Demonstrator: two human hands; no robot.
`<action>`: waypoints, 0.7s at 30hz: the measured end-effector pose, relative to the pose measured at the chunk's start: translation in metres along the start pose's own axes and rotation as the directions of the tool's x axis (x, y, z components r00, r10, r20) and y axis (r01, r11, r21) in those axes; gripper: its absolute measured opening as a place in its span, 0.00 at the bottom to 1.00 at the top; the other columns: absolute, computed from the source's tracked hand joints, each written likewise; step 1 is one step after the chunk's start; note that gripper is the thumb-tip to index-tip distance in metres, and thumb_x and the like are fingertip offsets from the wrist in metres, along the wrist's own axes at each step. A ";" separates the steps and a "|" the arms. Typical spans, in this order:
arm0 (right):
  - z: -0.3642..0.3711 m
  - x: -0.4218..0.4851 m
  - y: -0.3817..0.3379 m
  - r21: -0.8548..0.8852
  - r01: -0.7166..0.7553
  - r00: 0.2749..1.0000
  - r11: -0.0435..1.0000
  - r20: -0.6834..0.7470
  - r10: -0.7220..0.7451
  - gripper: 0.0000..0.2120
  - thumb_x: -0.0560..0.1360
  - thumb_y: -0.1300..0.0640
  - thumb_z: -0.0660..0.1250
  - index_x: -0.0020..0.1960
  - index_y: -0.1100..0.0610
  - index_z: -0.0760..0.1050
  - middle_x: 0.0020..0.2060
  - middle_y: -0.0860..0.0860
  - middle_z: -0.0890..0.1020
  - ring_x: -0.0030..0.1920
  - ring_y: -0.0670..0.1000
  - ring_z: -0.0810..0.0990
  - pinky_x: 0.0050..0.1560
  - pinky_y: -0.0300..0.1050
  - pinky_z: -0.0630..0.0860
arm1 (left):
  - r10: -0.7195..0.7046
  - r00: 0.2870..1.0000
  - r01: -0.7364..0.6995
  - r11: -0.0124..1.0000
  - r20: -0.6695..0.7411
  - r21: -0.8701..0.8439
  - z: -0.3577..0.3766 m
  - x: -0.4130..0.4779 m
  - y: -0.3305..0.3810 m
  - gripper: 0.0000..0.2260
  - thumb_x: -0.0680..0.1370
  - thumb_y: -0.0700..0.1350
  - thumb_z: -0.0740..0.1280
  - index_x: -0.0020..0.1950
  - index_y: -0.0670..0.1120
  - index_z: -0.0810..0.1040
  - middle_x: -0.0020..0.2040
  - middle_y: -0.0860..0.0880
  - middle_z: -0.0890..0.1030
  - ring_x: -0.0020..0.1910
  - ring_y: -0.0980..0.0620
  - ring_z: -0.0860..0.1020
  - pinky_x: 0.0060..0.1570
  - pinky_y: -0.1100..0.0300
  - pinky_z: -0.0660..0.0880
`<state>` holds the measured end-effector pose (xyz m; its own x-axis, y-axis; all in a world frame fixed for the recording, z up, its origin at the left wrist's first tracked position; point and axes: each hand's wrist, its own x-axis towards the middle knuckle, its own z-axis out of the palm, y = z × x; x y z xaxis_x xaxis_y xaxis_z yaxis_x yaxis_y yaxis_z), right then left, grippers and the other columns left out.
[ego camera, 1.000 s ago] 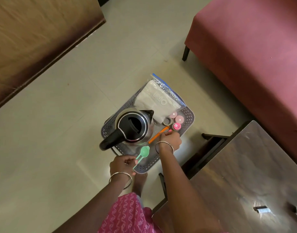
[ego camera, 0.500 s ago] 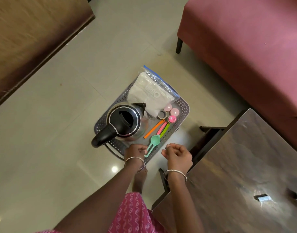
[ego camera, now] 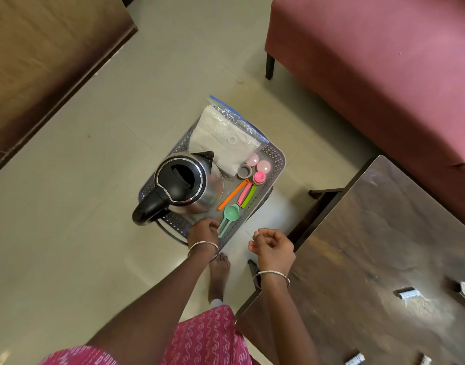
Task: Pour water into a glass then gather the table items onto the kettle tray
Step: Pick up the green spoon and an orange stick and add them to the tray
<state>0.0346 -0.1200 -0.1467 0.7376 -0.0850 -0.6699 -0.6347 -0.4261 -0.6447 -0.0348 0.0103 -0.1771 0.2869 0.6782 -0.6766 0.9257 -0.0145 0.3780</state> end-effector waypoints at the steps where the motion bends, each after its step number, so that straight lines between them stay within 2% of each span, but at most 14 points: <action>1: -0.002 -0.002 0.001 -0.008 0.002 1.000 1.000 0.008 -0.002 0.03 0.73 0.64 0.73 0.42 0.57 0.81 0.30 0.53 0.84 0.29 0.51 0.85 0.34 0.43 0.83 | 0.011 1.000 -0.010 1.000 0.003 -0.002 -0.001 -0.001 -0.001 0.11 0.74 0.33 0.65 0.48 0.46 0.83 0.47 0.46 0.85 0.48 0.44 0.81 0.49 0.55 0.77; 6: -0.017 -0.016 0.005 -0.031 0.022 1.000 0.999 0.013 -0.022 0.04 0.73 0.64 0.72 0.41 0.58 0.81 0.29 0.53 0.84 0.29 0.51 0.85 0.34 0.40 0.82 | 0.065 0.996 -0.068 0.997 -0.062 -0.034 -0.014 -0.019 0.001 0.11 0.74 0.33 0.61 0.46 0.43 0.82 0.47 0.45 0.84 0.49 0.42 0.81 0.50 0.55 0.76; 9: -0.029 -0.030 0.006 -0.022 0.046 0.999 0.999 0.022 -0.046 0.04 0.73 0.65 0.72 0.41 0.58 0.80 0.29 0.54 0.84 0.29 0.52 0.84 0.34 0.44 0.83 | 0.116 0.986 -0.123 0.991 -0.120 -0.048 -0.022 -0.041 0.004 0.10 0.74 0.34 0.62 0.46 0.44 0.82 0.46 0.44 0.84 0.48 0.41 0.80 0.48 0.52 0.77; 12: -0.046 -0.050 0.008 -0.005 0.076 0.997 0.997 0.021 -0.076 0.06 0.73 0.66 0.71 0.39 0.58 0.80 0.29 0.54 0.83 0.29 0.52 0.83 0.34 0.47 0.83 | 0.238 0.955 -0.249 0.968 -0.178 -0.041 -0.026 -0.075 0.003 0.08 0.75 0.36 0.64 0.47 0.45 0.82 0.44 0.46 0.84 0.46 0.44 0.80 0.45 0.53 0.77; 16: -0.079 -0.084 0.011 0.012 0.113 0.994 0.994 0.000 -0.113 0.07 0.73 0.64 0.72 0.38 0.56 0.80 0.28 0.52 0.83 0.29 0.52 0.84 0.33 0.46 0.83 | 0.356 0.909 -0.370 0.929 -0.216 -0.028 -0.025 -0.136 -0.002 0.06 0.76 0.38 0.65 0.47 0.46 0.81 0.45 0.47 0.84 0.45 0.47 0.80 0.43 0.60 0.73; 21: -0.133 -0.125 0.028 -0.001 0.206 0.978 0.979 -0.036 -0.206 0.06 0.71 0.62 0.72 0.36 0.53 0.80 0.27 0.48 0.83 0.27 0.47 0.83 0.32 0.44 0.82 | 0.429 0.876 -0.451 0.891 -0.221 -0.054 -0.017 -0.210 -0.014 0.06 0.75 0.39 0.66 0.46 0.46 0.82 0.44 0.47 0.84 0.45 0.45 0.81 0.43 0.57 0.75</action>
<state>-0.0444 -0.2415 -0.0321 0.8603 -0.0279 -0.5090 -0.4689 -0.4350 -0.7687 -0.1125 -0.1190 -0.0296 0.5943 0.7499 -0.2906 0.6822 -0.2787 0.6760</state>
